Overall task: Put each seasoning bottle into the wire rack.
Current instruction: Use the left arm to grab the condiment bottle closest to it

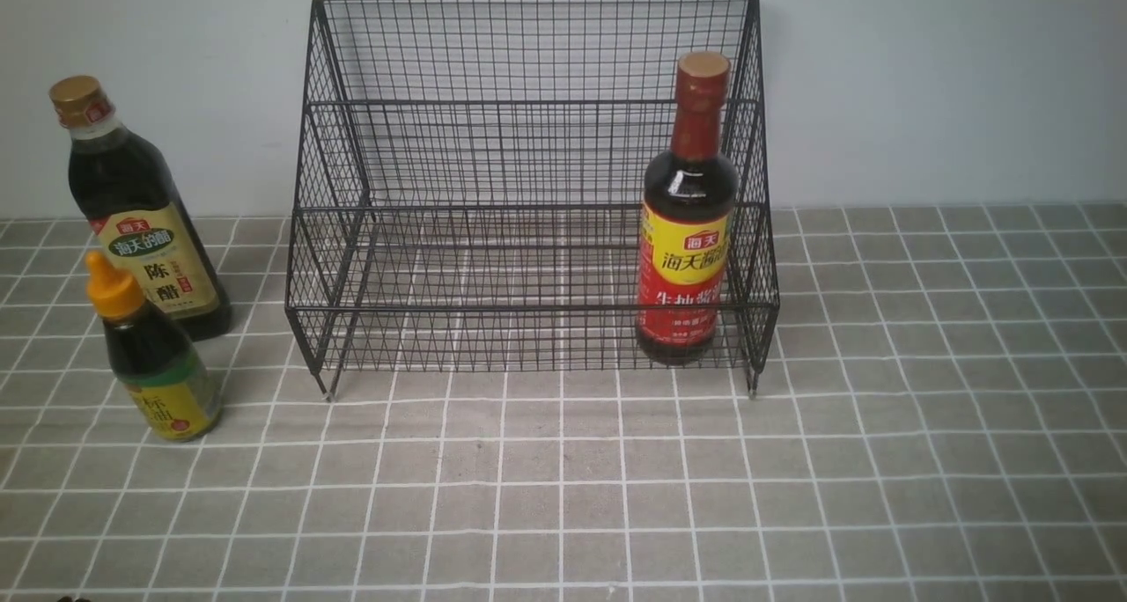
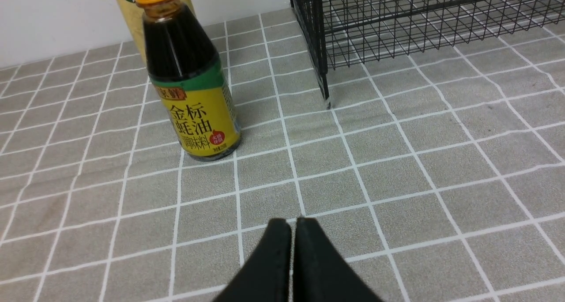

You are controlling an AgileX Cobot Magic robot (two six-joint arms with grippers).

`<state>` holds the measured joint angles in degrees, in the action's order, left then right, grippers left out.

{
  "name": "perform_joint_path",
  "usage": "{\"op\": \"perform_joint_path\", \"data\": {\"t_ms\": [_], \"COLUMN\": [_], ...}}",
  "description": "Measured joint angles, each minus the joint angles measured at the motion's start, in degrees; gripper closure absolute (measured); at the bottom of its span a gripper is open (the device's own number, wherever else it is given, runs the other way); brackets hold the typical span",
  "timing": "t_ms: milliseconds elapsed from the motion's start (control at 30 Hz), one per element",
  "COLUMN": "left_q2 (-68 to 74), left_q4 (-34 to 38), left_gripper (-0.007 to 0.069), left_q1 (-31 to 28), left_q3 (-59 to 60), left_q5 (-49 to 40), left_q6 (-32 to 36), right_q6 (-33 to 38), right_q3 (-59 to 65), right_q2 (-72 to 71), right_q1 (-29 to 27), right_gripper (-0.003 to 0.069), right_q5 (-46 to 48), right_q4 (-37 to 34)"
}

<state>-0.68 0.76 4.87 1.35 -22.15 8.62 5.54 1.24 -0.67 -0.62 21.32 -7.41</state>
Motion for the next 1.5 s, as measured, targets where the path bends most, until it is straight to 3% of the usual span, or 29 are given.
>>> {"op": "perform_joint_path", "data": {"t_ms": [800, 1167, 1400, 1500], "left_q2": [0.0, 0.0, 2.5, 9.0], "left_q4": [-0.8, 4.9, 6.6, 8.3], "left_gripper": [0.0631, 0.0631, 0.0631, 0.0631], "left_q1": [0.0, 0.0, 0.0, 0.0], "left_q3": [0.1, 0.4, 0.3, -0.4], "left_q5": [1.0, 27.4, 50.7, 53.1], "left_q6": [0.6, -4.0, -4.7, -4.7], "right_q6": [0.6, 0.7, 0.7, 0.7], "right_q3": [0.0, 0.0, 0.0, 0.0], "right_q2": [0.0, 0.0, 0.0, 0.0], "right_q1": [0.0, 0.0, 0.0, 0.0], "right_gripper": [0.0672, 0.0672, 0.0672, 0.0672], "right_q5": [0.0, 0.0, 0.0, 0.0], "right_q4": [0.0, 0.0, 0.0, 0.0]}}
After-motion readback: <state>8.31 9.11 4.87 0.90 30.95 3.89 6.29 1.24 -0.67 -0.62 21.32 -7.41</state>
